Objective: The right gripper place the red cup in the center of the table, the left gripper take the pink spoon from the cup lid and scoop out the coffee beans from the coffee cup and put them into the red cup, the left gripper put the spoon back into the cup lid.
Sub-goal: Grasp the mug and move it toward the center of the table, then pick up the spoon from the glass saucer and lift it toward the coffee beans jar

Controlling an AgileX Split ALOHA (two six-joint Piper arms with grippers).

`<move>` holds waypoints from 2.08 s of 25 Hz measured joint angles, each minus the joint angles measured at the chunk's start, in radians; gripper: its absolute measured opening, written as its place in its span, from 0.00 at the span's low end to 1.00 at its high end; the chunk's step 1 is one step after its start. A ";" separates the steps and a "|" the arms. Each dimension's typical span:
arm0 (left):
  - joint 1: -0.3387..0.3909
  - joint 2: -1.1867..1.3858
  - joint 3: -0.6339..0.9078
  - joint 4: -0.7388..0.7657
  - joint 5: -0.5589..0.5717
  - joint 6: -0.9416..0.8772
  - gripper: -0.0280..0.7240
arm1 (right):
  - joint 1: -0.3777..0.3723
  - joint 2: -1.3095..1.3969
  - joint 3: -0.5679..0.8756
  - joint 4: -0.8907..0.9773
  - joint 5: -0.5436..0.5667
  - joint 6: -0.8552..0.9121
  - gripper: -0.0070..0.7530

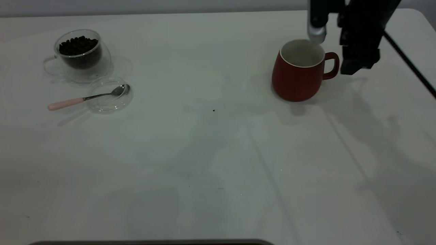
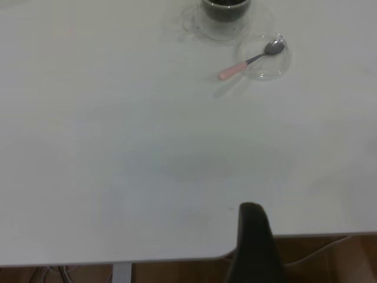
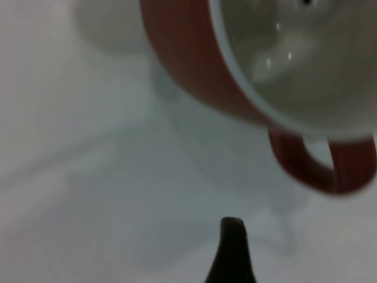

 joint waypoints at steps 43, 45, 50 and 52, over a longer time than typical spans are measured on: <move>0.000 0.000 0.000 0.000 0.001 0.000 0.80 | 0.275 -0.542 -0.010 0.220 0.370 0.538 0.78; 0.000 0.000 0.000 0.000 0.001 0.000 0.80 | 0.269 -0.655 -0.010 0.176 0.509 0.629 0.77; 0.000 0.000 0.000 0.000 0.001 0.000 0.80 | 0.266 -0.866 -0.010 0.139 0.818 0.799 0.77; 0.000 0.000 0.000 0.000 0.001 0.000 0.80 | 0.266 -0.928 0.014 0.139 0.846 0.849 0.77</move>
